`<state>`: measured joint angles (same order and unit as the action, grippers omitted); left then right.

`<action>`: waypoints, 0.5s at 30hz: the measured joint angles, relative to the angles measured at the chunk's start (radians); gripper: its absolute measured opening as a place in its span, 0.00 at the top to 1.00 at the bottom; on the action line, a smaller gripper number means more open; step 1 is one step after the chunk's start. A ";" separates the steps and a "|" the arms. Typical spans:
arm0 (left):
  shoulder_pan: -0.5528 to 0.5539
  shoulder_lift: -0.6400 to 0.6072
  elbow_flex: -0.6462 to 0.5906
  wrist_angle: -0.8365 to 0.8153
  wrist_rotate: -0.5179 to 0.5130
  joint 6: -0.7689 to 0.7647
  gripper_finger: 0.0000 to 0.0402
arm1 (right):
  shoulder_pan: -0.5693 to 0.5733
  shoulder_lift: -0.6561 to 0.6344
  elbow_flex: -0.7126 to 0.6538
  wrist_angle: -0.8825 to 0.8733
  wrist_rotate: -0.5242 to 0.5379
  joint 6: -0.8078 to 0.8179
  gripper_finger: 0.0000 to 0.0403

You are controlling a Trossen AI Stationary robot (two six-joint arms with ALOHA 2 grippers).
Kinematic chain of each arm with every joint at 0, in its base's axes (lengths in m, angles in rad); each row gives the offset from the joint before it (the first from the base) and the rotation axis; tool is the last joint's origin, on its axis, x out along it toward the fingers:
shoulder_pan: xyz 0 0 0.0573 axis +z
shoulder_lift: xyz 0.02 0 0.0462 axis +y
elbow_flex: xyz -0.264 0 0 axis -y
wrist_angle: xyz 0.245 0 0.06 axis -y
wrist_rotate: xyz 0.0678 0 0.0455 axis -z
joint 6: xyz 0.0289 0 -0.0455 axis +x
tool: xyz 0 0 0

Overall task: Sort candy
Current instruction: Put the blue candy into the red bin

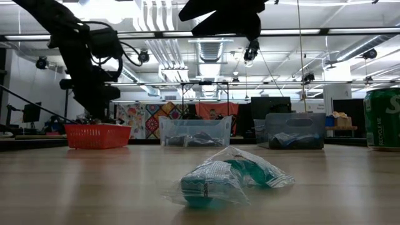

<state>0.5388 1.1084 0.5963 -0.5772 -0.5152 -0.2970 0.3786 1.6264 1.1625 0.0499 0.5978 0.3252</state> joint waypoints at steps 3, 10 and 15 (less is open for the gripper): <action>-0.006 0.009 0.017 -0.028 0.008 -0.003 0.68 | 0.000 0.000 0.000 -0.022 -0.089 0.057 0.49; -0.162 -0.055 0.056 -0.069 0.144 -0.041 0.58 | 0.018 0.019 -0.003 -0.206 -0.370 0.068 0.49; -0.395 -0.110 0.077 -0.014 0.133 -0.144 0.58 | 0.073 0.058 -0.016 -0.257 -0.371 0.046 0.49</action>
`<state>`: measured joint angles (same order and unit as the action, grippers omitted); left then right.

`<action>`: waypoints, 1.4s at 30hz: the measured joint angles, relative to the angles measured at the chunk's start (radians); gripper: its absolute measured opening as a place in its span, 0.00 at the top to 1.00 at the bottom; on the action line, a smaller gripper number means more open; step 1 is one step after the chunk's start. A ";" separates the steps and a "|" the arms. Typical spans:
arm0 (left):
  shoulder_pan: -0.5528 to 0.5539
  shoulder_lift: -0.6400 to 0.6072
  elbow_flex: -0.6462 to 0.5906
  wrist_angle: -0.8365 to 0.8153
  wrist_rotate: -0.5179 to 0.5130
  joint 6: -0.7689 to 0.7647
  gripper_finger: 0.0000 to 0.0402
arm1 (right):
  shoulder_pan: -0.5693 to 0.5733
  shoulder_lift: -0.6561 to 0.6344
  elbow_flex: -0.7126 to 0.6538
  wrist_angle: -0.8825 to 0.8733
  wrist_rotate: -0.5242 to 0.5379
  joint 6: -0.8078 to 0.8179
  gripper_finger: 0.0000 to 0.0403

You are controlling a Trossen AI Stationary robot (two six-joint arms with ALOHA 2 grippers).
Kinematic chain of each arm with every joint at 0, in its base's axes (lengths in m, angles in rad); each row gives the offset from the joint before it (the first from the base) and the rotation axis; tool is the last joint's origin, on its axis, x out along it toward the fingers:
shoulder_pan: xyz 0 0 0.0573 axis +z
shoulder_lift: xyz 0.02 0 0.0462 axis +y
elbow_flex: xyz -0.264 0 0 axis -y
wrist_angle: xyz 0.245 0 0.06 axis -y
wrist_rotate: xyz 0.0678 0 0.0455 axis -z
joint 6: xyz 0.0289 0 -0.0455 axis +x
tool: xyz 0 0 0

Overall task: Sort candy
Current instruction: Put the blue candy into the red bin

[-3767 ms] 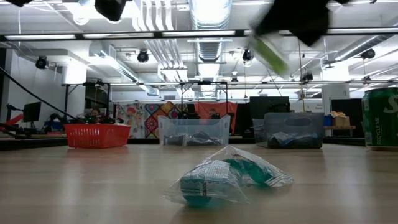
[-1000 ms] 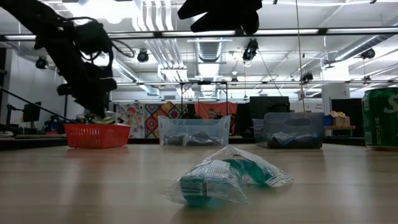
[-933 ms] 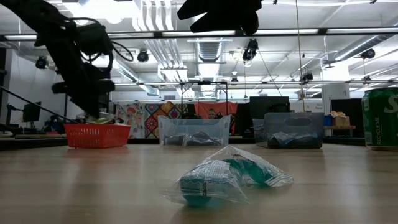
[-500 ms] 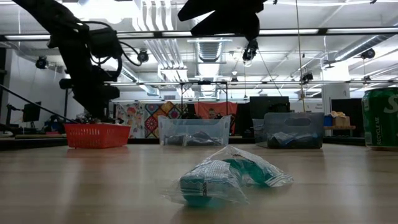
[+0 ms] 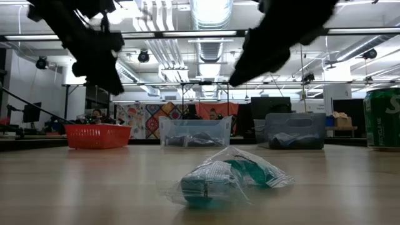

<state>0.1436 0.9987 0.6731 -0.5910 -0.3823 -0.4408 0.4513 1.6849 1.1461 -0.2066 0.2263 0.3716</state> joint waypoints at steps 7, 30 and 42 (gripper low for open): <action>-0.382 -0.003 -0.011 0.174 -0.140 -0.118 0.58 | 0.074 0.077 -0.004 0.011 0.003 0.022 0.49; -0.730 0.268 -0.032 0.602 -0.341 -0.100 0.58 | 0.056 0.288 0.000 0.227 0.001 0.064 0.65; -0.791 0.370 -0.013 0.706 -0.381 -0.026 0.58 | 0.011 0.205 -0.003 0.160 -0.012 -0.076 0.96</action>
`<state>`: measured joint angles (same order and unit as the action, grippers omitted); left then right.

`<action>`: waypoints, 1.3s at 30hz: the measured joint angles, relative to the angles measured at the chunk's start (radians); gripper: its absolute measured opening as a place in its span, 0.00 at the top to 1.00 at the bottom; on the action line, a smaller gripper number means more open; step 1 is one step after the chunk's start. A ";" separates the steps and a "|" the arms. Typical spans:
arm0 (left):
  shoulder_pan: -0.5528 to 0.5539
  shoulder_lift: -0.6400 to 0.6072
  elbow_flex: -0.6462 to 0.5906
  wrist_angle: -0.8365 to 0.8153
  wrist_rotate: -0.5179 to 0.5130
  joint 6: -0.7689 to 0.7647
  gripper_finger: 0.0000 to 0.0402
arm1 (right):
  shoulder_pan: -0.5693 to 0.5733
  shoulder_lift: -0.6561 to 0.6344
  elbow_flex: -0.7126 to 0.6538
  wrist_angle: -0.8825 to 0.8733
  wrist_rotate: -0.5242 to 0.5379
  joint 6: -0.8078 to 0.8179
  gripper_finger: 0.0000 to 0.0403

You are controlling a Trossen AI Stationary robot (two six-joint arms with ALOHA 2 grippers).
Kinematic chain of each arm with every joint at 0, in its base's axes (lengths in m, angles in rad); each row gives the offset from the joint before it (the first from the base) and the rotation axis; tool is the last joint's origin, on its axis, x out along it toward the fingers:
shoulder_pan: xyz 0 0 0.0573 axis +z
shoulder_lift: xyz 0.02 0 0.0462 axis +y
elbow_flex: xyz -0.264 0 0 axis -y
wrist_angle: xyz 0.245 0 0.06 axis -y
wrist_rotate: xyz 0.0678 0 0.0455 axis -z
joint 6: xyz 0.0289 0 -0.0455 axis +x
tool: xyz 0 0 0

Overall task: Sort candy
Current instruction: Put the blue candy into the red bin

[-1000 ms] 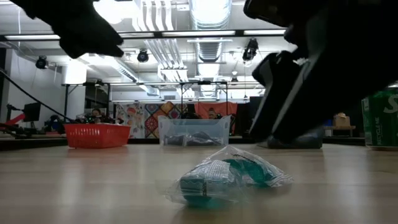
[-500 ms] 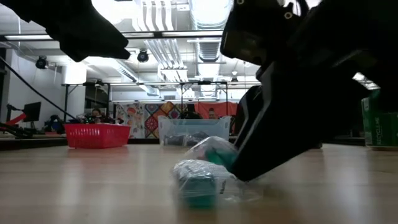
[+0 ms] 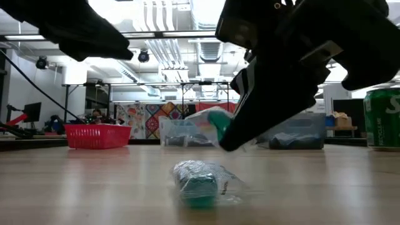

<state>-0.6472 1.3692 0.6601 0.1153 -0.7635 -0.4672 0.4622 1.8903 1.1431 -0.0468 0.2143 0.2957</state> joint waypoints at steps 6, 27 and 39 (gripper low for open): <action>-0.030 0.022 0.000 0.005 -0.001 -0.030 0.58 | -0.018 -0.064 -0.003 -0.131 0.084 -0.059 0.97; -0.033 0.073 0.000 0.253 -0.146 -0.008 0.58 | -0.103 -0.101 -0.080 0.500 0.150 -0.598 0.97; 0.024 0.177 0.000 0.546 -0.135 0.107 0.58 | -0.103 -0.101 -0.080 0.501 0.108 -0.674 0.97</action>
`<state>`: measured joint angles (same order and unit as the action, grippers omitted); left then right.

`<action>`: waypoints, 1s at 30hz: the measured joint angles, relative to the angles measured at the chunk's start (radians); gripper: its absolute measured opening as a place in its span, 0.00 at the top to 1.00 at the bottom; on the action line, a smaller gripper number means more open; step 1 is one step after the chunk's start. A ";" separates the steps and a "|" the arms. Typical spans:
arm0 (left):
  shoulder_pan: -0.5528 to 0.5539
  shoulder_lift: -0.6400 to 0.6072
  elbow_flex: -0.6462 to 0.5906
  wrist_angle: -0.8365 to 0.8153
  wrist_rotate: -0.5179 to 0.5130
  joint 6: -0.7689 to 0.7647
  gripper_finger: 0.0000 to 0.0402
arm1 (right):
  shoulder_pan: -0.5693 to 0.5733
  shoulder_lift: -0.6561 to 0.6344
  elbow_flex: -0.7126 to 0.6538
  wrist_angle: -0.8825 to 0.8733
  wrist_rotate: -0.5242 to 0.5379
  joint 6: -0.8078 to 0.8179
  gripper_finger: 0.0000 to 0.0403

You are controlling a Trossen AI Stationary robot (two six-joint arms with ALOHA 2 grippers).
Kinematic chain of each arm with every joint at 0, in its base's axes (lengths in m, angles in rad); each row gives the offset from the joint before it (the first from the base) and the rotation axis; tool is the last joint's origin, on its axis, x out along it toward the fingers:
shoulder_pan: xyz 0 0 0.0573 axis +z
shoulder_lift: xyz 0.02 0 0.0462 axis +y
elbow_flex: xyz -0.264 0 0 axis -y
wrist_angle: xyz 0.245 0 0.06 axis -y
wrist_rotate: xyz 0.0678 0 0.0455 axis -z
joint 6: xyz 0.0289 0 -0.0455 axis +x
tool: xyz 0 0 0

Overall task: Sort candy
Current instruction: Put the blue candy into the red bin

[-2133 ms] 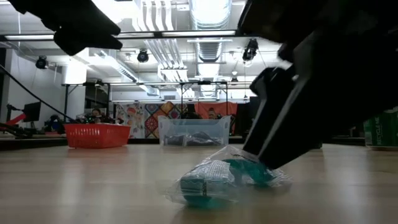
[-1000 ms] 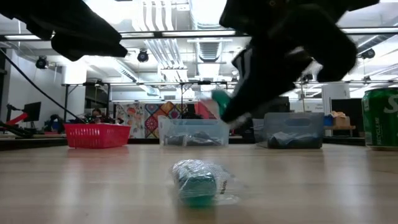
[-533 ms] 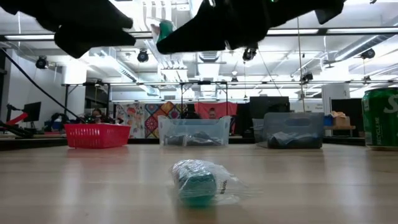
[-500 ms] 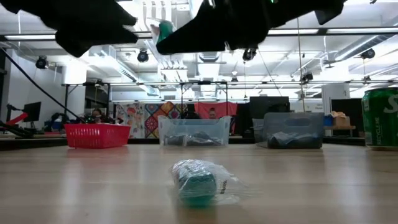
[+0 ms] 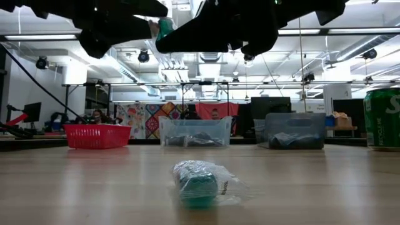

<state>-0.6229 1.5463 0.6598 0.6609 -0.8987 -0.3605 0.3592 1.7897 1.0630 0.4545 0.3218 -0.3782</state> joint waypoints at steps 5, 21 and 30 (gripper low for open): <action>0.010 0.029 0.000 0.032 0.044 -0.014 0.58 | 0.000 0.000 0.000 -0.001 0.000 0.001 0.97; 0.027 0.063 0.001 0.053 0.048 -0.014 0.90 | -0.001 0.000 0.000 -0.004 0.023 0.004 0.97; 0.046 0.043 0.000 0.038 0.051 0.008 0.99 | -0.012 -0.002 0.027 -0.067 0.024 0.100 0.80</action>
<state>-0.5765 1.5896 0.6601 0.6993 -0.8481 -0.3528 0.3473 1.7881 1.0898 0.3875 0.3455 -0.2778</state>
